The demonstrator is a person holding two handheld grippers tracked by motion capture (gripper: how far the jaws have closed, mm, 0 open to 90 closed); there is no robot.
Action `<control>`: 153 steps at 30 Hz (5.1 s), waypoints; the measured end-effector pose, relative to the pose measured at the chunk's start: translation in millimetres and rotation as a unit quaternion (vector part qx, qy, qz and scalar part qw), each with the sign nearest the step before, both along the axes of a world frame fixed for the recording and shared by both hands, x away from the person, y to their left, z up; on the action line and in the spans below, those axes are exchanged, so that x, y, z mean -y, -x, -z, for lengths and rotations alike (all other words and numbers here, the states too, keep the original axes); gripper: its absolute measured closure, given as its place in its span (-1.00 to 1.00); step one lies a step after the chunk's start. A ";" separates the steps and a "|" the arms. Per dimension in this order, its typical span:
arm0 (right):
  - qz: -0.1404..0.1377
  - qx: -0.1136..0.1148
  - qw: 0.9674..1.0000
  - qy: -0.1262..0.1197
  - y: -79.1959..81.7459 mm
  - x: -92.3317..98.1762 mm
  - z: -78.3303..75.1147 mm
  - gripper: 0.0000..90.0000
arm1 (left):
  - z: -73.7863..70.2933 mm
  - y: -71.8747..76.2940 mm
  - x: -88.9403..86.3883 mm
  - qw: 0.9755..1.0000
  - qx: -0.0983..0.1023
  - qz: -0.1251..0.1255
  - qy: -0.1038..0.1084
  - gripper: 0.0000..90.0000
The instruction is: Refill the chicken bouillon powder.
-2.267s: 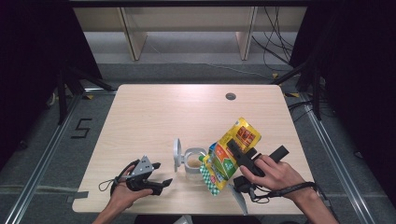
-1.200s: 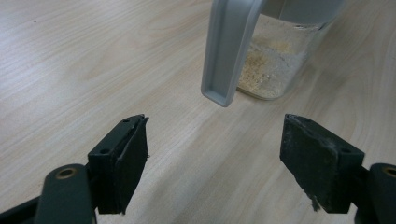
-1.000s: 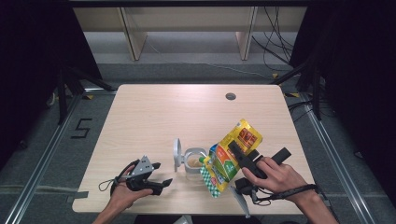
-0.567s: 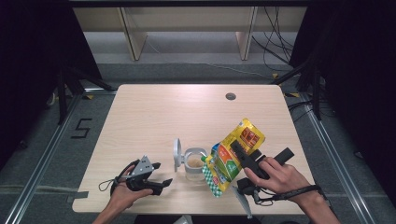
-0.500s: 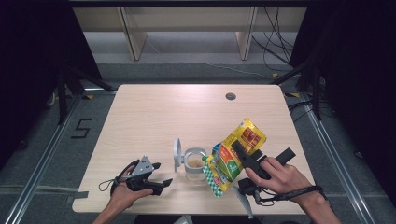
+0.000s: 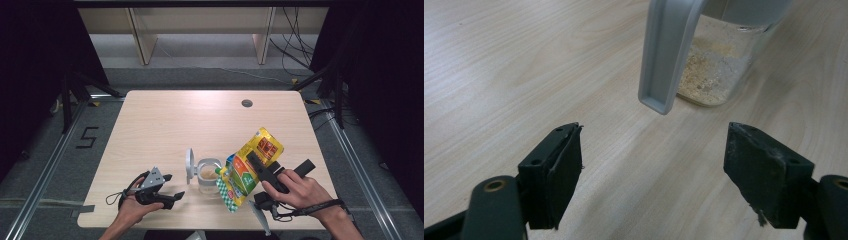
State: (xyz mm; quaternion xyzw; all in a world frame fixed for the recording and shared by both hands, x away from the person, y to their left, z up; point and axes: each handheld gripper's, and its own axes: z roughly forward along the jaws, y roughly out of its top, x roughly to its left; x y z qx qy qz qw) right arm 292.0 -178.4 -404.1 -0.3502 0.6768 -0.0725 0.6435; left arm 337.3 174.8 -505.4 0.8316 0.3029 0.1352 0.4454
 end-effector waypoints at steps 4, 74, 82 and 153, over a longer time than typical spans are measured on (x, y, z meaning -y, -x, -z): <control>-0.004 0.001 1.000 -0.006 -0.3 -3.1 0.5 0.25 | -0.3 -0.1 -0.1 1.000 -0.002 0.000 -0.006 -0.49; -0.008 0.005 1.000 0.003 -2.9 -6.7 -2.7 0.26 | -0.3 0.0 -0.1 1.000 0.007 -0.005 -0.004 -0.49; -0.012 -0.001 1.000 0.003 -4.7 -5.8 -3.0 0.26 | 0.4 1.0 0.2 1.000 0.003 -0.011 0.001 -0.49; -0.008 -0.001 1.000 -0.002 -5.2 -5.1 -1.2 0.29 | -0.5 1.4 0.4 1.000 -0.006 -0.011 0.008 -0.48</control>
